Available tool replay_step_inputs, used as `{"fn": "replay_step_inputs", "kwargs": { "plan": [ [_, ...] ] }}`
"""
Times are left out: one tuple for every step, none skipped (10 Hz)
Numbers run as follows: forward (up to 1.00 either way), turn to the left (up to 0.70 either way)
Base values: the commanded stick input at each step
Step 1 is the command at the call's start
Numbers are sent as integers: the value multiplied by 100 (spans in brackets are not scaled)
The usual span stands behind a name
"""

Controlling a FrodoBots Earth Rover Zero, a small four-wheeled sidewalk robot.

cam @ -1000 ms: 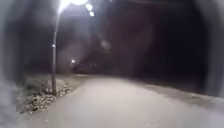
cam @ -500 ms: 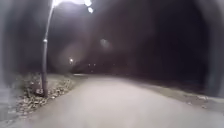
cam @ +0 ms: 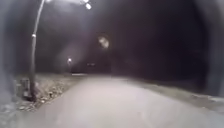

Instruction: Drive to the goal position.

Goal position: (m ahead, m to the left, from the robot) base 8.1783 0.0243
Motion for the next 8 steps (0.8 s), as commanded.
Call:
{"fn": "replay_step_inputs", "kwargs": {
  "plan": [
    [70, 0],
    [70, 0],
    [70, 0],
    [70, 0],
    [70, 0],
    [70, 0],
    [70, 0],
    [70, 0]
  ]
}}
